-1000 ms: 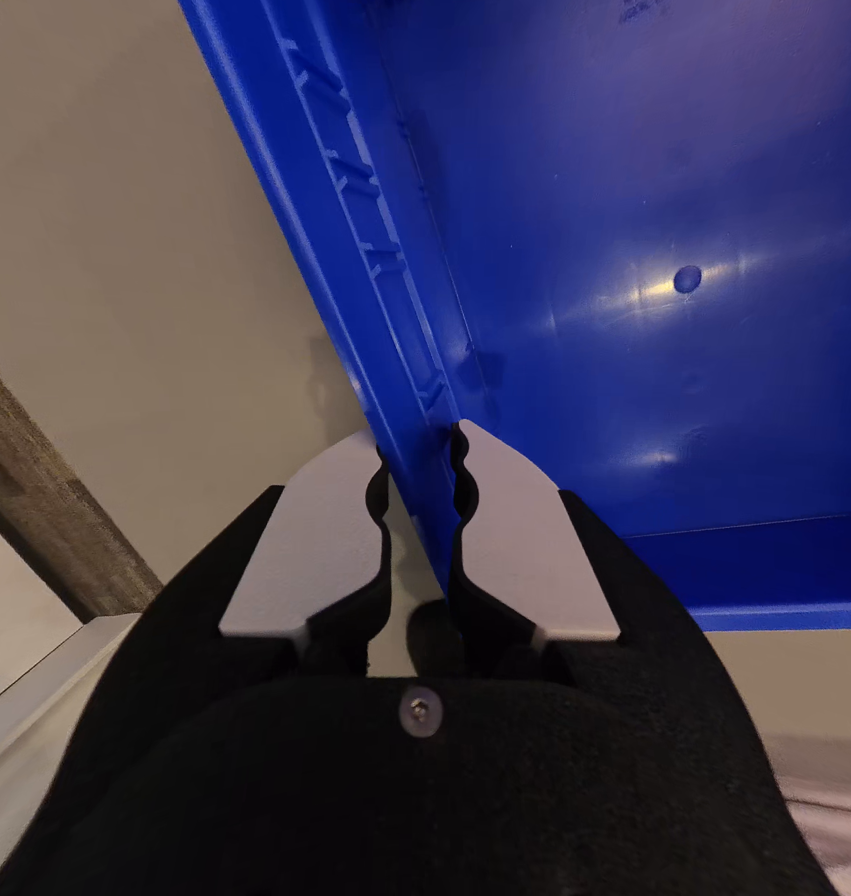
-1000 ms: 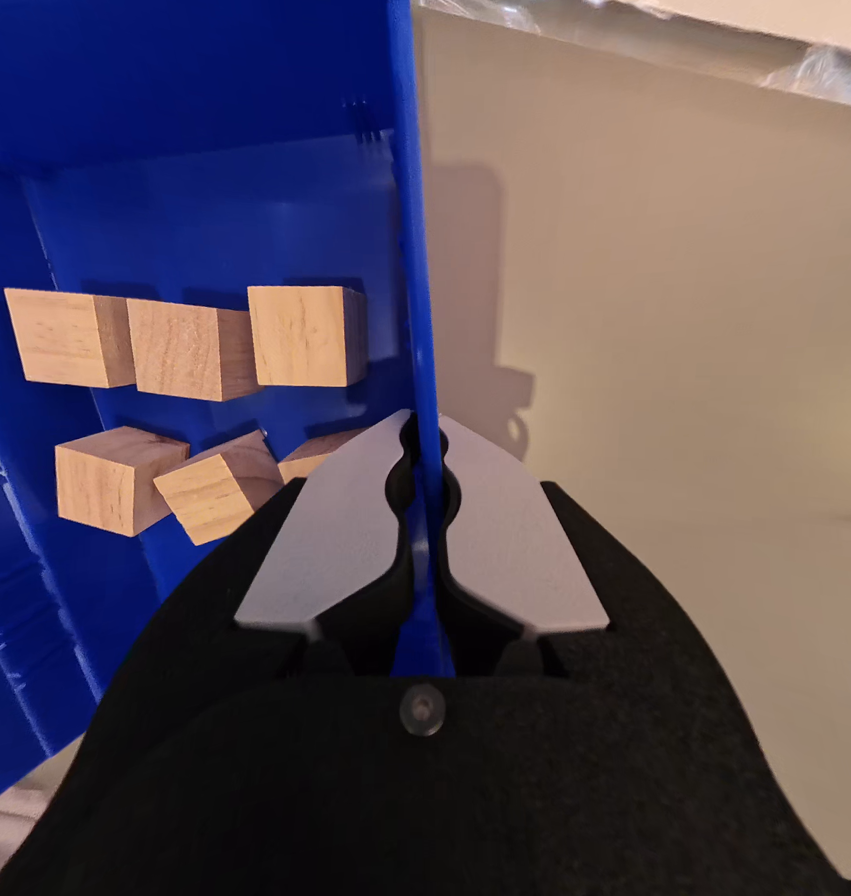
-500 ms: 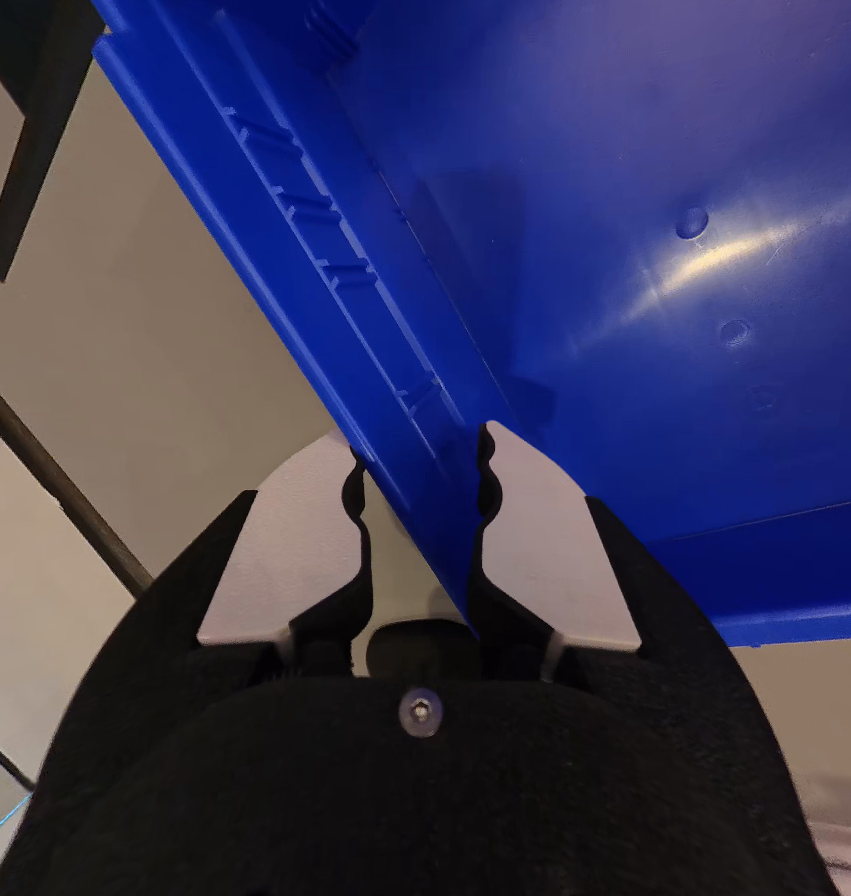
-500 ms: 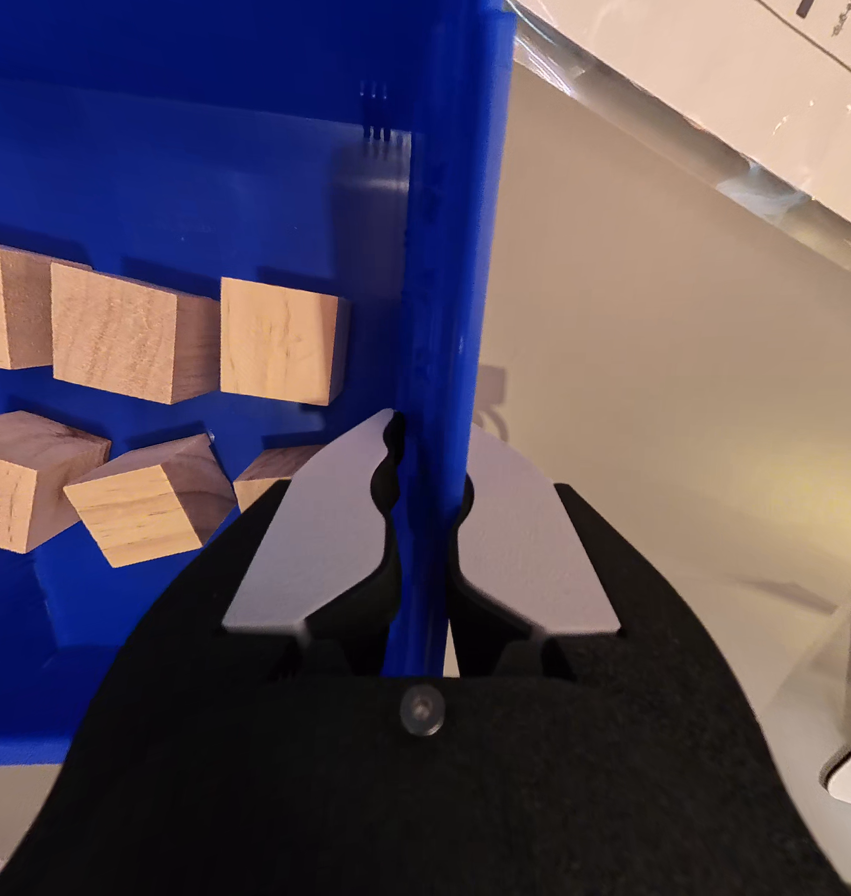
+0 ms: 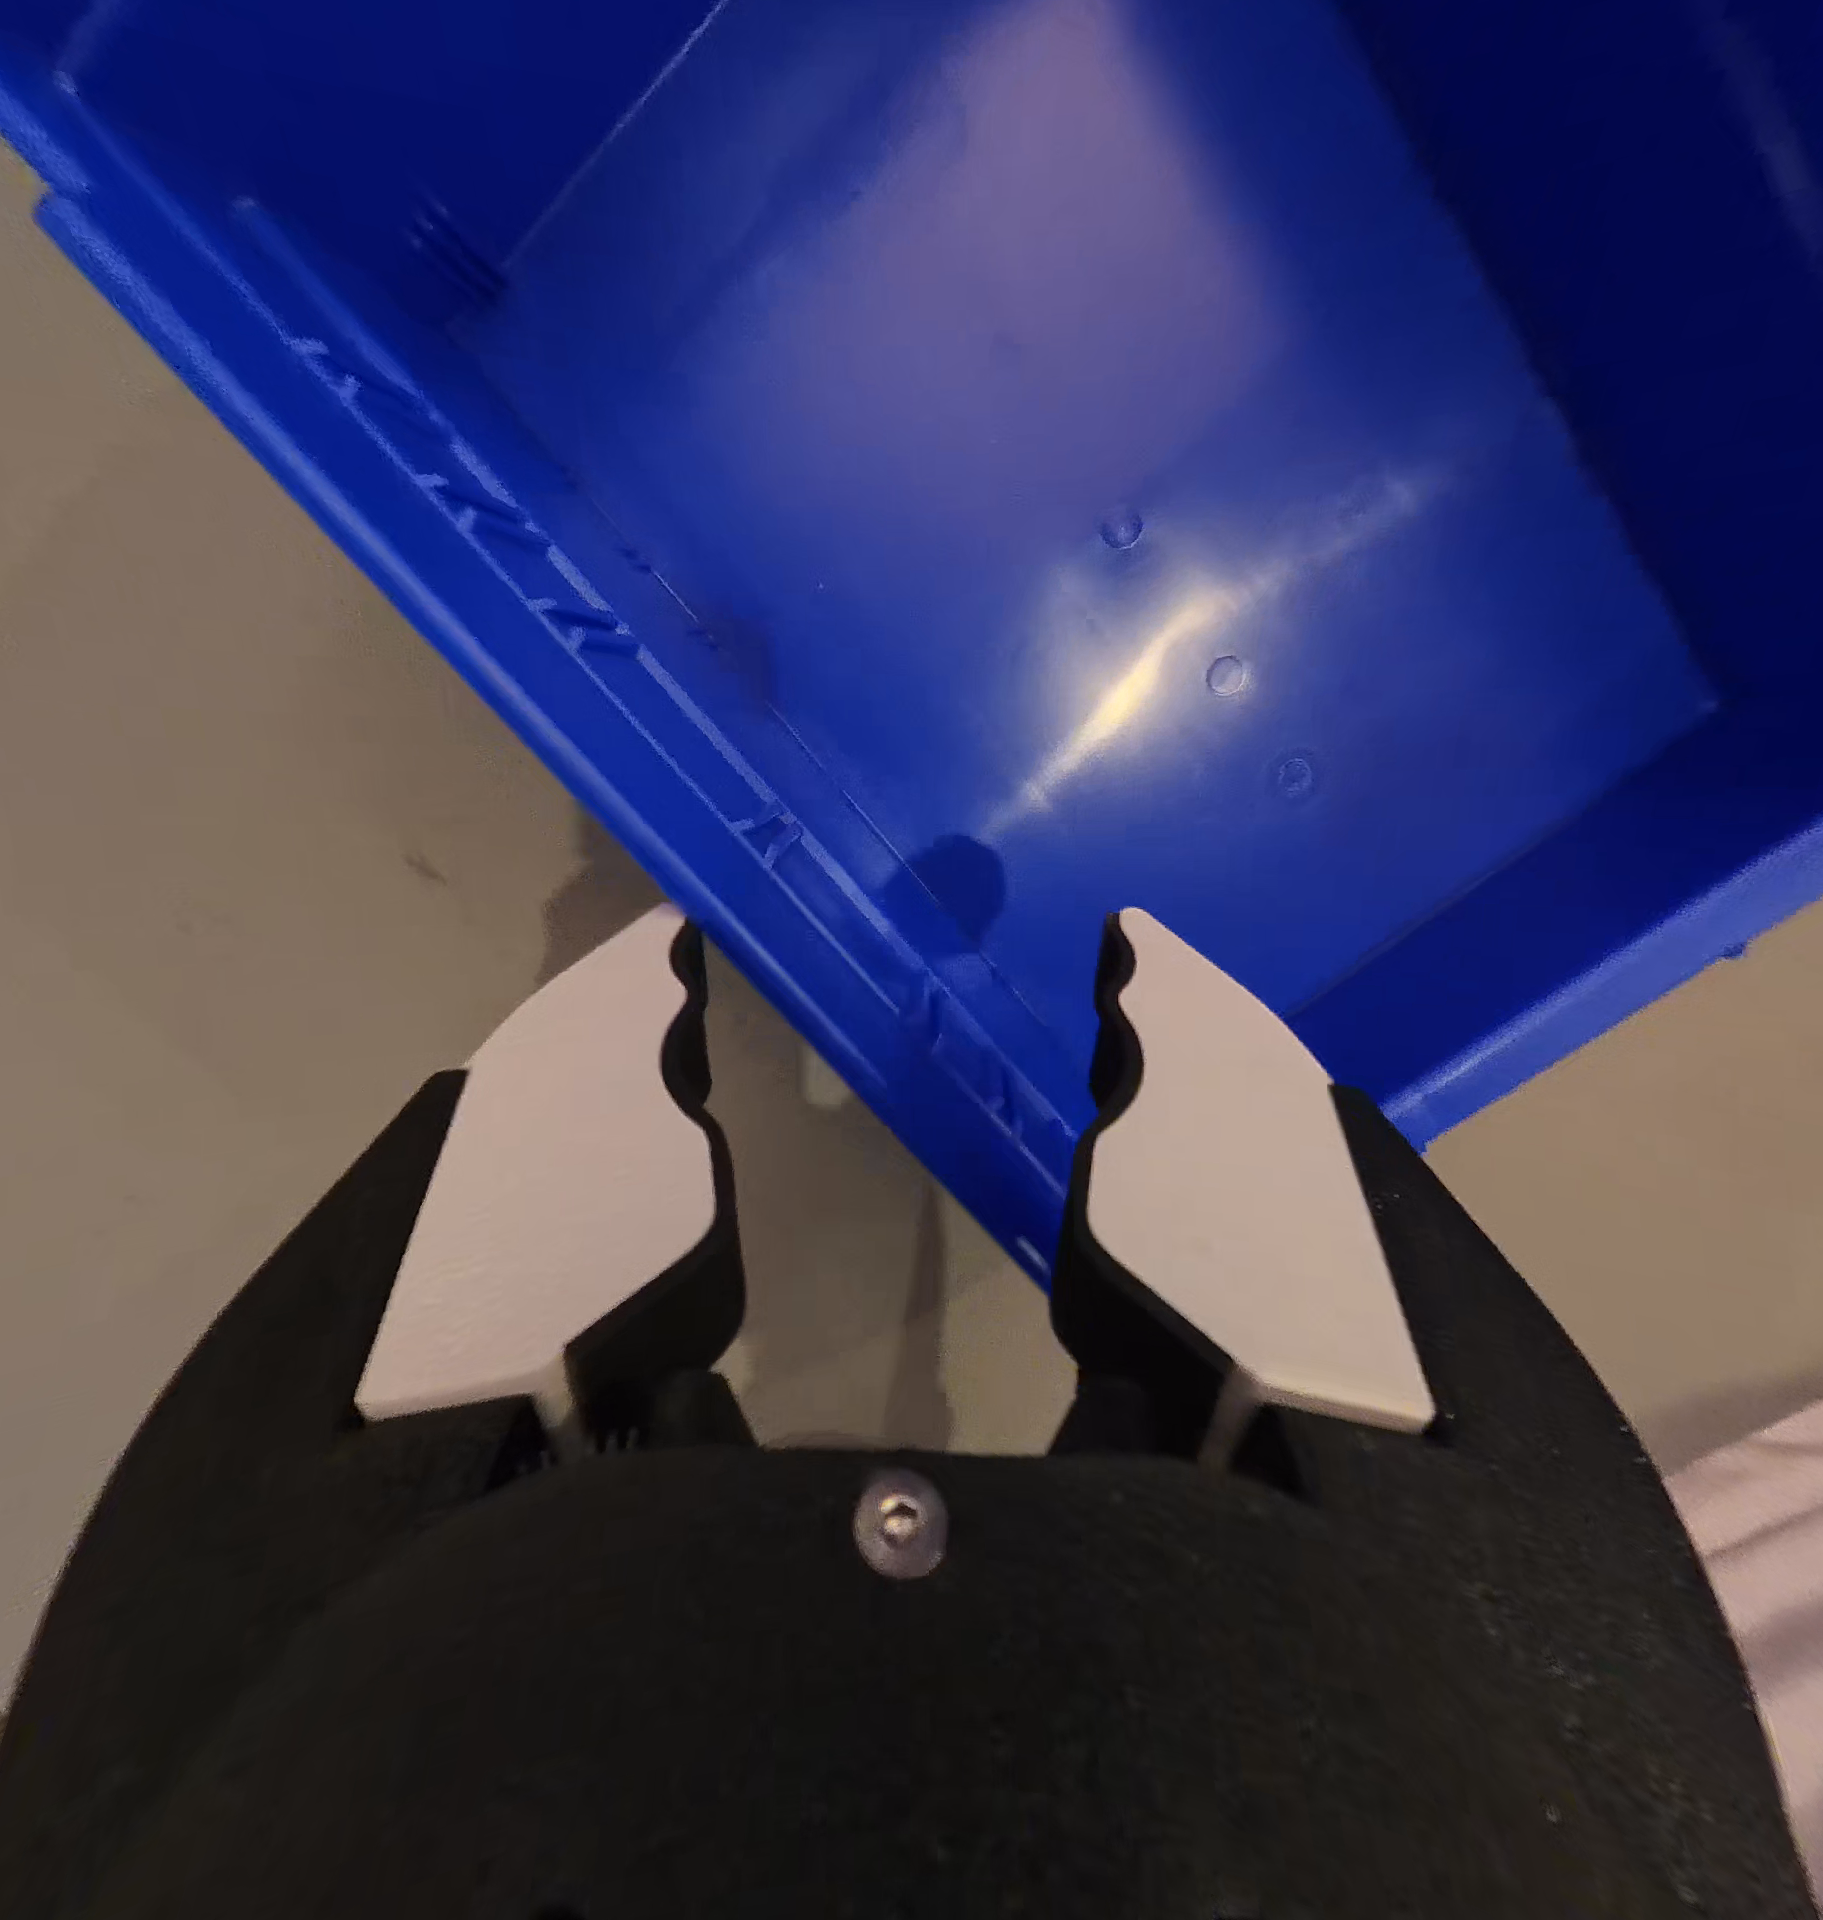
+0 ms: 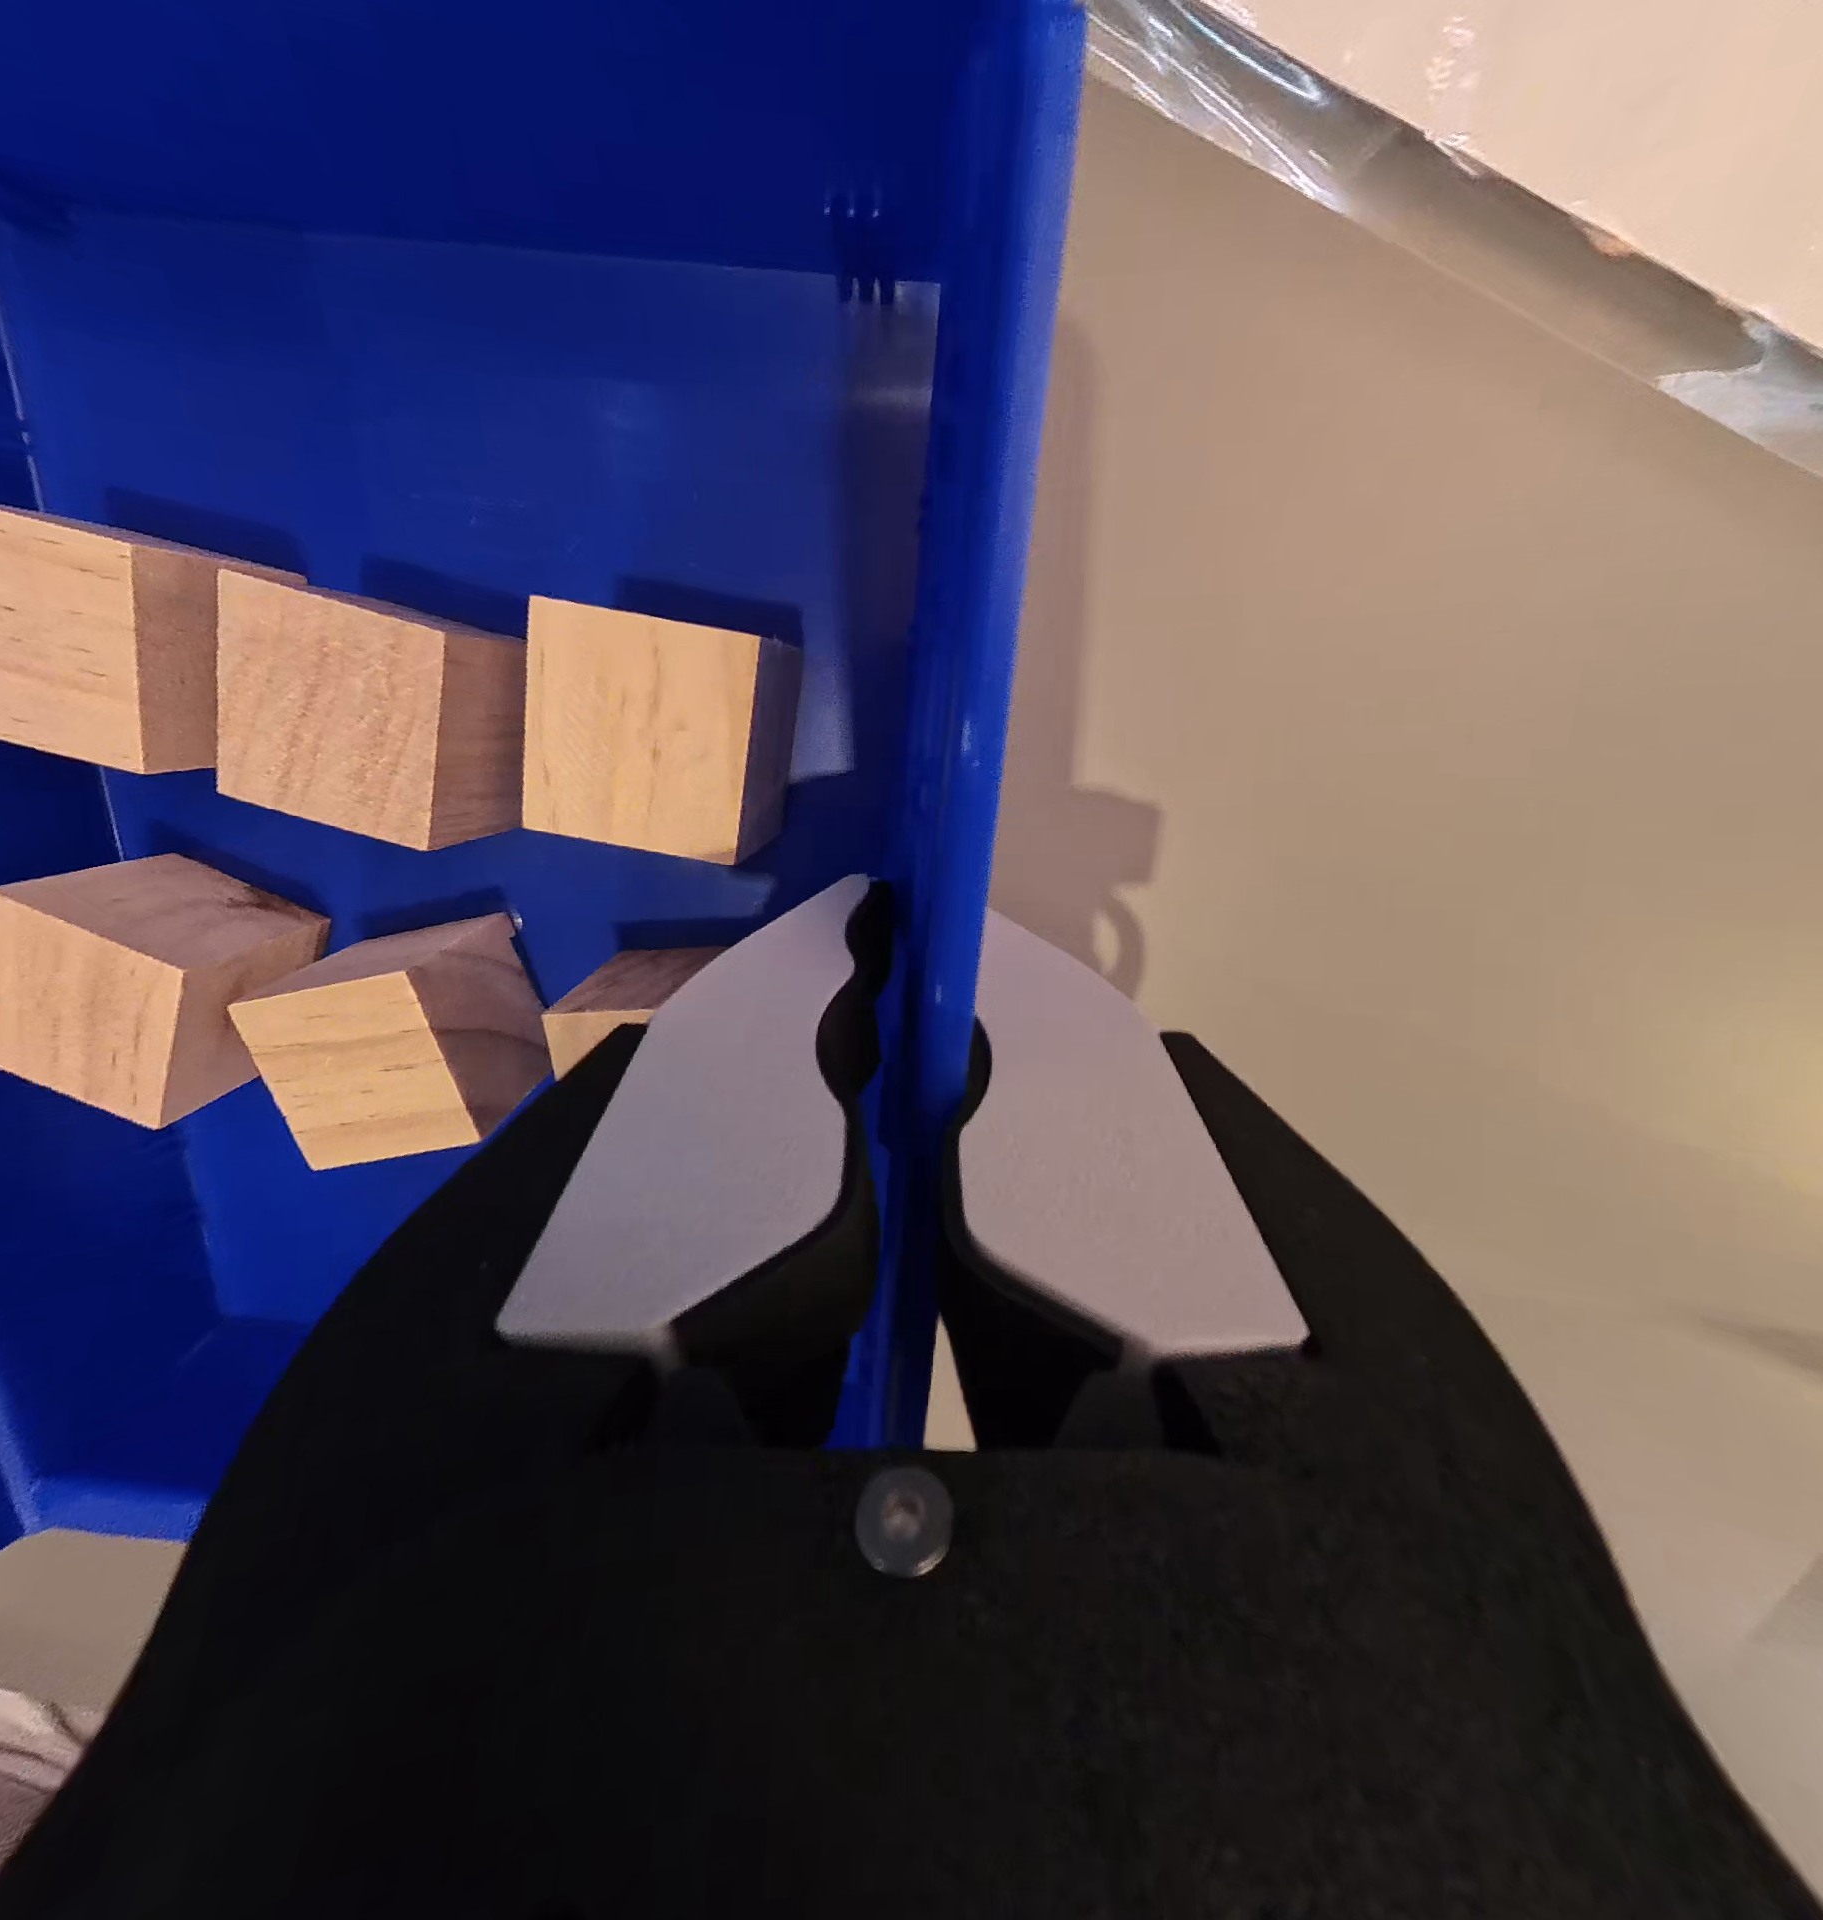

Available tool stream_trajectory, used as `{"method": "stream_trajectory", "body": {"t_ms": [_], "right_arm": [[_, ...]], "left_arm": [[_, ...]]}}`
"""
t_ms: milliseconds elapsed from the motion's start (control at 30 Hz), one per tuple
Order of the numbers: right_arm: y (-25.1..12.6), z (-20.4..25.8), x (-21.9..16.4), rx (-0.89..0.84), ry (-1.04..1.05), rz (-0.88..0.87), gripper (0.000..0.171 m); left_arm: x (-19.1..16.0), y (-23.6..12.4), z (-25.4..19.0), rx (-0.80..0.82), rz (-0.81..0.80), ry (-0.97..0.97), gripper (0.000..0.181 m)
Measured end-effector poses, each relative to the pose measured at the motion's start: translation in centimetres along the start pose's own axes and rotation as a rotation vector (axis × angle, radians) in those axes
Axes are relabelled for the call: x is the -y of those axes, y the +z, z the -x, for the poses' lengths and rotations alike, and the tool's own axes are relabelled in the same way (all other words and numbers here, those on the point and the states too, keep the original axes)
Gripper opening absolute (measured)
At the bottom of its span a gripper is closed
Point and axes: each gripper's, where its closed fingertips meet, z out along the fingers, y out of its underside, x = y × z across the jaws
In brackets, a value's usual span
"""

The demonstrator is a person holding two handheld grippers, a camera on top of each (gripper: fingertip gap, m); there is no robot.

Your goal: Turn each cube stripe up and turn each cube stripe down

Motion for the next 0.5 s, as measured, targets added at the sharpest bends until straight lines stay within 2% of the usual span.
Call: {"method": "stream_trajectory", "body": {"t_ms": [200,333,500], "right_arm": [[0.1,-0.4,0.1,-0.069,-0.117,0.004,0.013],[0.2,-0.1,0.1,0.012,-0.092,0.028,0.008],[0.0,-0.4,-0.3,0.138,0.039,0.036,0.006]], "left_arm": [[0.1,-4.2,2.0,-0.012,-0.112,-0.015,0.064],[-0.5,-7.3,4.5,-0.019,-0.198,-0.071,0.062],[-2.4,-11.1,7.8,-0.026,-0.292,-0.165,0.062]]}}
